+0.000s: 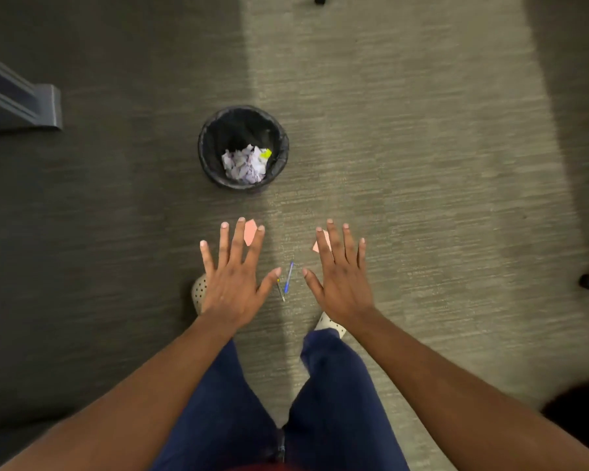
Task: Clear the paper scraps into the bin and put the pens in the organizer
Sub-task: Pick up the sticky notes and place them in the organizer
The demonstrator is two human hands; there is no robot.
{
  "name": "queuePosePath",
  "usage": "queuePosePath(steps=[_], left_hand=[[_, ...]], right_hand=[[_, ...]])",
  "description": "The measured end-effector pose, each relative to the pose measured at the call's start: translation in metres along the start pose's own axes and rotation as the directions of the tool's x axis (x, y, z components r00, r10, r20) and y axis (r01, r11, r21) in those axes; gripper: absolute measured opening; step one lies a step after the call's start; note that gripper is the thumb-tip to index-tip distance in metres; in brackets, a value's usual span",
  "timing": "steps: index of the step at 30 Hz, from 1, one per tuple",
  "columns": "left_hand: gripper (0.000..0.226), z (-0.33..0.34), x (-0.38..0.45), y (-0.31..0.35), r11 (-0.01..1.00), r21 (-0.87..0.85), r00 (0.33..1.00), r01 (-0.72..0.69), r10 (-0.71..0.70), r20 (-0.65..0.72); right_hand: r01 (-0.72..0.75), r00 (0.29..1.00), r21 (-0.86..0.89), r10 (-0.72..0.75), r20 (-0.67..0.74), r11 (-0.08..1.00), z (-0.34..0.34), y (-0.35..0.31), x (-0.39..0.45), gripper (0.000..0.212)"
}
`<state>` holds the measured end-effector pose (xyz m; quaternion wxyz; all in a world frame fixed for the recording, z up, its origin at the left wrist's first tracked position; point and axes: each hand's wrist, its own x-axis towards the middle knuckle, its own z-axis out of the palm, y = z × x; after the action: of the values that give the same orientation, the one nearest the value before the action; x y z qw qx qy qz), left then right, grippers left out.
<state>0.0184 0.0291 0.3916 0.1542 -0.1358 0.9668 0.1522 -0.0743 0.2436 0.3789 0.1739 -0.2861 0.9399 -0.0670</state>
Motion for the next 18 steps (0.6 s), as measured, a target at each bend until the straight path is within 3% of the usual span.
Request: queuePosePath(steps=[7, 18], left_hand=[[0.085, 0.15, 0.06, -0.04, 0.998, -0.029, 0.982, -0.064, 0.068, 0.174], [0.088, 0.377, 0.117, -0.128, 0.996, 0.021, 0.923, -0.086, 0.072, 0.378]], right_hand=[[-0.115, 0.988, 0.045, 0.11, 0.105, 0.992, 0.161, 0.017, 0.036, 0.079], [-0.127, 0.966, 0.013, 0.121, 0.228, 0.992, 0.417, 0.057, 0.071, 0.076]])
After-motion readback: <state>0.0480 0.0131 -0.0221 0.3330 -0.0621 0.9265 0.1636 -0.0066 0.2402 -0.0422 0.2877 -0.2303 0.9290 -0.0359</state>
